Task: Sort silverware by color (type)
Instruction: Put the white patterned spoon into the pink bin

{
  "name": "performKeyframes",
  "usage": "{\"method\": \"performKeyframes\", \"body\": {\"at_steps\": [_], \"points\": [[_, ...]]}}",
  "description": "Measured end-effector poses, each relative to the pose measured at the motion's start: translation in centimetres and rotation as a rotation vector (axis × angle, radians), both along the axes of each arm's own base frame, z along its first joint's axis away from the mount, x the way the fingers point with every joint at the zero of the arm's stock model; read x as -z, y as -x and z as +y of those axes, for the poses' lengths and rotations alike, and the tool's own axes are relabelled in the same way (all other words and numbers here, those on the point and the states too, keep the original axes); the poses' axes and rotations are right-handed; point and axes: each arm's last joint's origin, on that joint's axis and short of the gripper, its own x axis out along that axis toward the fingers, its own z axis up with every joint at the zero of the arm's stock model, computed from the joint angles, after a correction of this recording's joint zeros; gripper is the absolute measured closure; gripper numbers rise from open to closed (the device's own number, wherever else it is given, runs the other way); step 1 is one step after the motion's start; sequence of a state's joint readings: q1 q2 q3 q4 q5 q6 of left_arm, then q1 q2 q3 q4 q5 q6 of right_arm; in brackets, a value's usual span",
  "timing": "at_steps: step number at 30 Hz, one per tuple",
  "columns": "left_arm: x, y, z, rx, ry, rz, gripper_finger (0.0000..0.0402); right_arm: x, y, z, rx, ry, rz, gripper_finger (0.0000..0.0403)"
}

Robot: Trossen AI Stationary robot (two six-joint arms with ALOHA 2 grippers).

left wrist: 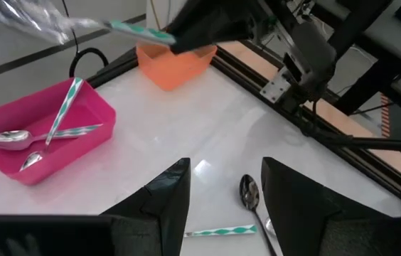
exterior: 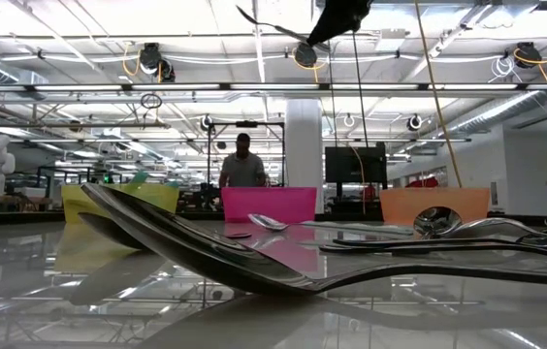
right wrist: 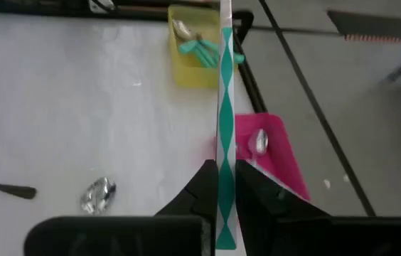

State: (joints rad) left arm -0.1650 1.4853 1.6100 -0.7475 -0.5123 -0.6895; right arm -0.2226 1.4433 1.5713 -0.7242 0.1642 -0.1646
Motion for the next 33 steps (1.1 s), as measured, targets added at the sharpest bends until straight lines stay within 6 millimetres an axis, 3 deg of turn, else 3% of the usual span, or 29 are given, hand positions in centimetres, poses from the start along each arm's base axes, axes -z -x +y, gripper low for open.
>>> {"method": "performKeyframes", "body": {"at_steps": [16, 23, 33], "points": [[0.0, 0.0, 0.3, -0.022, -0.005, -0.001, 0.0229, -0.3, 0.6, -7.8, -0.046, -0.019, -0.156, 0.0379], [0.0, -0.1, 1.1, -0.046, -0.009, 0.002, 0.0229, 2.5, -1.1, -11.5, -0.045, -0.026, -0.134, 0.0379], [0.0, -0.1, 1.5, -0.056, -0.011, 0.006, 0.0229, 9.6, -3.6, -15.8, -0.028, -0.164, -0.011, 0.0379]]}}
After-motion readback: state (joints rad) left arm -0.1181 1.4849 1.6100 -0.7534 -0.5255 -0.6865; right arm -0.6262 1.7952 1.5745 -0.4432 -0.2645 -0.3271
